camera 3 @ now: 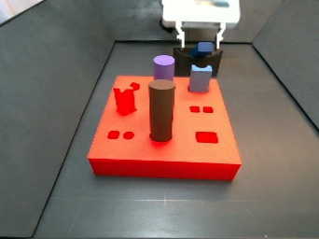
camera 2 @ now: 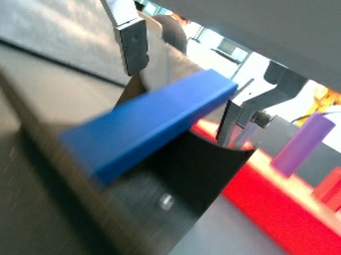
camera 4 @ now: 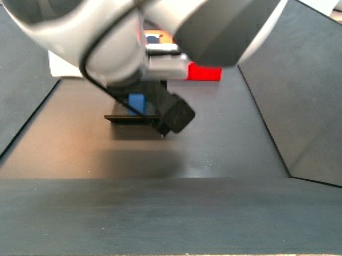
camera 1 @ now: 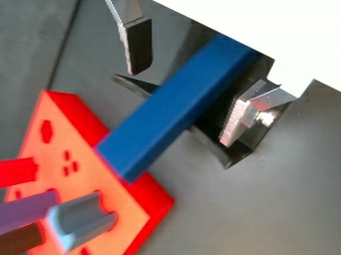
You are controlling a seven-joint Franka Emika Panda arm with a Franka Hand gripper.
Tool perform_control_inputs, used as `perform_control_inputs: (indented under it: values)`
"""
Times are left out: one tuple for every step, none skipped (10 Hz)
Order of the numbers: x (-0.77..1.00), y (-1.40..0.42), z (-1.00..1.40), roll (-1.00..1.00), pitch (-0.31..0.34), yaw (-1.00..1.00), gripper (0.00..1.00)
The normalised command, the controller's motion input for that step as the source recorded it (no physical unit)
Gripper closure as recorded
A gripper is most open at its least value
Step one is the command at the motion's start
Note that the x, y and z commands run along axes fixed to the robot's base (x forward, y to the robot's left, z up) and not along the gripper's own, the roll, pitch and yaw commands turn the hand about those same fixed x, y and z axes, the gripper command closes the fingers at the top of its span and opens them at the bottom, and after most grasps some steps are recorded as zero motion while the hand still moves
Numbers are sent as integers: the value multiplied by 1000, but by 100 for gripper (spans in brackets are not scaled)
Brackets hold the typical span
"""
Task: Pick up the rectangle object. Move up. Place the rectangle object on the fixture. Regrasp the rectangle object. Move to above the board. Insert the rectangle object.
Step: Regrasp the rectangle object.
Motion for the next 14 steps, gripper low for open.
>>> perform_control_inputs:
  values:
    - [-25, 3, 1000, 2, 49, -6, 0]
    - [-35, 5, 1000, 25, 46, -11, 0]
    - [-40, 5, 848, 35, 45, -15, 0]
    - [-39, 3, 664, 46, 43, -20, 0]
    - [-35, 2, 475, 54, 42, -22, 0]
    - [-31, 3, 225, 59, 48, -23, 0]
    - [-10, -1000, 970, 1000, 47, 32, 0]
    - [-4, -1000, 941, 1000, 46, 32, 0]
    - [-28, -1000, 939, 1000, 39, 31, 0]
    - [-74, -1000, 894, 1000, 30, 30, 0]
    - [-80, -920, 755, 1000, 26, 30, 0]
    - [-56, -673, 443, 1000, 24, 30, 0]
    - [-37, -478, 209, 1000, 24, 30, 0]
    - [-11, -277, 30, 1000, 21, 31, 0]
